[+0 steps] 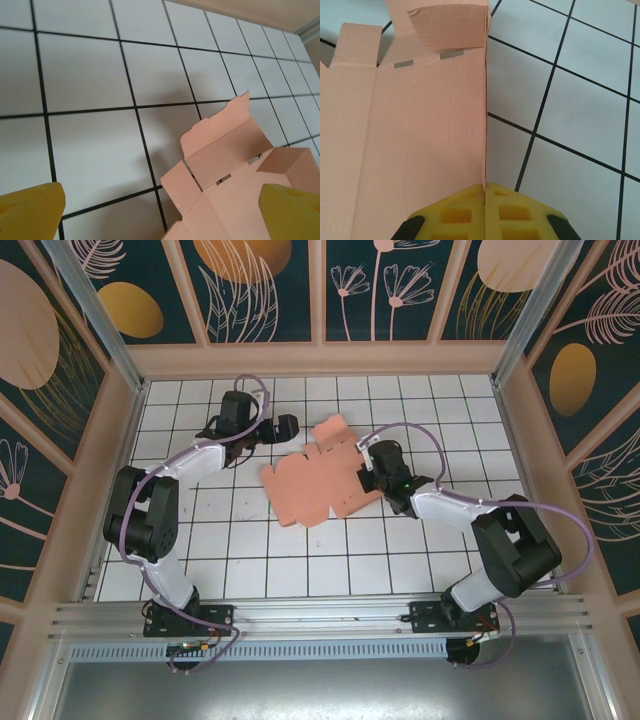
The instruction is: Fold the paper box
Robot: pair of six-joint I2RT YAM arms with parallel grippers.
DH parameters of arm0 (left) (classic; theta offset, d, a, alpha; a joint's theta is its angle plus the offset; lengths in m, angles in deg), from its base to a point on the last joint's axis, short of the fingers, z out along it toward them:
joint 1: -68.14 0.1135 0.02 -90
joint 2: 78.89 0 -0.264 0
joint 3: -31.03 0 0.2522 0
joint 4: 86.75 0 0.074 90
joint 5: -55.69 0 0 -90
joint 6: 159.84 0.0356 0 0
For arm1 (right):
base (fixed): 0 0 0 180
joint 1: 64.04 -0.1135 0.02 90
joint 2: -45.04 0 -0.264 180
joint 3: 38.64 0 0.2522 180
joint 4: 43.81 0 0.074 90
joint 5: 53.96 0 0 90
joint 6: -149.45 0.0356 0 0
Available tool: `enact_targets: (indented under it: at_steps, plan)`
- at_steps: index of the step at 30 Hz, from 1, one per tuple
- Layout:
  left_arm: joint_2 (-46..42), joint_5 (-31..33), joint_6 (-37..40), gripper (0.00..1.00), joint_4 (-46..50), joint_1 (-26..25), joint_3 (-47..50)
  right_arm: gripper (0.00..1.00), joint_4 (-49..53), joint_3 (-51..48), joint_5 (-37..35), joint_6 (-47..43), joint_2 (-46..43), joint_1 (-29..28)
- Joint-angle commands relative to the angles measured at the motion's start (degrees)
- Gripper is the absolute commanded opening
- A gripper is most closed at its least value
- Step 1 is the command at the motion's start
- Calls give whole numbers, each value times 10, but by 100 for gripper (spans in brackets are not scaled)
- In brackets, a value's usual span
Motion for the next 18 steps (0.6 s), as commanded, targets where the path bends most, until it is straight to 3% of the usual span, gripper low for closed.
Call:
enact_targets:
  at_steps: [1,5,7,12,15,18]
  plan:
    - [14,-58,117,96,-15,-4,-15,0,12,-14,47,-12,-27,11]
    - [31,-127,262,99,34,-4,-20,0,15,-25,107,-18,-43,33]
    - [46,-114,295,99,63,-5,-37,0,13,-31,122,-19,-47,41]
    - [120,-144,316,95,165,-3,-108,0,-6,-50,143,-21,-67,52]
    - [136,-209,323,96,186,-2,-118,0,-29,-70,164,-18,-83,62]
    - [144,-226,313,92,184,-2,-126,0,-47,-85,183,-14,-97,72]
